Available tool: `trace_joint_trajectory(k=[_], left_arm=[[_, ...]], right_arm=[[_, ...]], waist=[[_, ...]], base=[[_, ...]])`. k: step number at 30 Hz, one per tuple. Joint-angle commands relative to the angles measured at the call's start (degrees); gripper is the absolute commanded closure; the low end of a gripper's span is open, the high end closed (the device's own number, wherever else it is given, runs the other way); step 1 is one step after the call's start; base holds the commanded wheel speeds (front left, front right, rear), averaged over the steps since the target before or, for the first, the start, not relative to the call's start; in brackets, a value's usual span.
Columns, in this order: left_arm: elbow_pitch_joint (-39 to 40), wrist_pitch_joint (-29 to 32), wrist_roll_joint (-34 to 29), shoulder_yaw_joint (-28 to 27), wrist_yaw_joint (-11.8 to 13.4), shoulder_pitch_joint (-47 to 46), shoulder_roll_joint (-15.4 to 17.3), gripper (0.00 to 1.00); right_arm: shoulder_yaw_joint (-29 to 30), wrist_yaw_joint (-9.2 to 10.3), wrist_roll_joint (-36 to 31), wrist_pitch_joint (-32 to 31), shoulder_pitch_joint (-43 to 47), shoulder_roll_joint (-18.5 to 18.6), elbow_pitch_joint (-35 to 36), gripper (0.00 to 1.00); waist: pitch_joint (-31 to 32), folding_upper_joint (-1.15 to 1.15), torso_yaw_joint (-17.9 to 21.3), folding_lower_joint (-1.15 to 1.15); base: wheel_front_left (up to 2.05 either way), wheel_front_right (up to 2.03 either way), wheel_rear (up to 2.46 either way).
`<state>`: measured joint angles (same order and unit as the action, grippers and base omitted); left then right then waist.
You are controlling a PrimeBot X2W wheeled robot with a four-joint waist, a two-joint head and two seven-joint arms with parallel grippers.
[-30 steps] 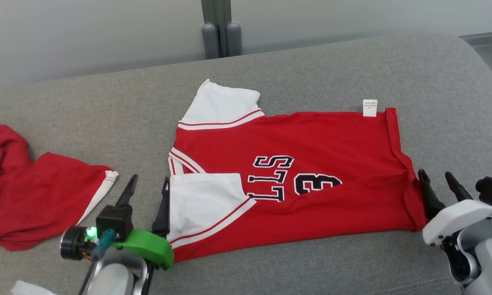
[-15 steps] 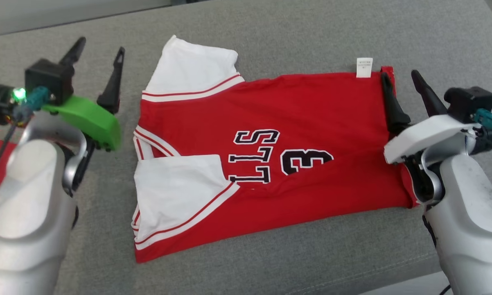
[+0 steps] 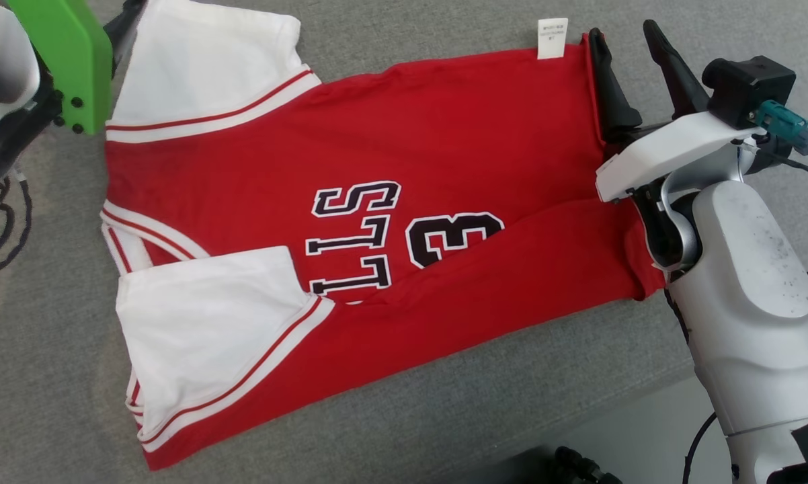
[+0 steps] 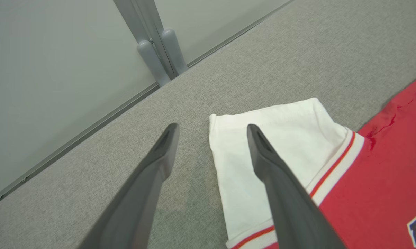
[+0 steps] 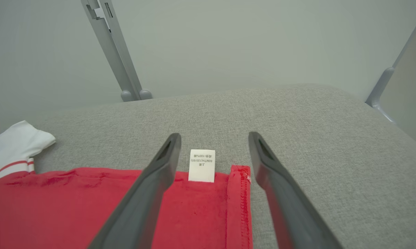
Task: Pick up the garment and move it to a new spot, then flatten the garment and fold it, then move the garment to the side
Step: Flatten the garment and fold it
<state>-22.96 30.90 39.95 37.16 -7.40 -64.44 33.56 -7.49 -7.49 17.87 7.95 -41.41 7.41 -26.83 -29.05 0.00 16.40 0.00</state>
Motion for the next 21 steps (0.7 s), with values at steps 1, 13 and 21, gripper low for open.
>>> trace_joint_trajectory(k=[1, 13, 21], left_arm=[[-1.0, 1.9, 0.8, 1.7, -0.1, -1.9, 1.6, 0.00], [-10.4, 5.4, 2.9, 9.2, -0.1, -9.8, 4.0, 0.00], [-12.7, 7.6, 6.6, 13.1, -0.1, -10.7, 3.4, 0.00]], right_arm=[[-0.4, 0.00, 0.2, 0.5, -0.8, -0.4, -0.2, 0.00], [-3.4, 0.00, 2.6, 1.9, -3.0, 0.2, -0.9, 0.00], [-4.1, 0.00, 3.0, 2.6, -3.9, 0.6, -2.7, 0.00]], waist=[[-3.5, 0.00, 3.7, 0.00], [-6.0, 0.00, 7.6, 0.00], [-6.3, 0.00, 8.2, 0.00]], base=[[0.00, 0.00, 0.00], [0.00, 0.00, 0.00], [0.00, 0.00, 0.00]])
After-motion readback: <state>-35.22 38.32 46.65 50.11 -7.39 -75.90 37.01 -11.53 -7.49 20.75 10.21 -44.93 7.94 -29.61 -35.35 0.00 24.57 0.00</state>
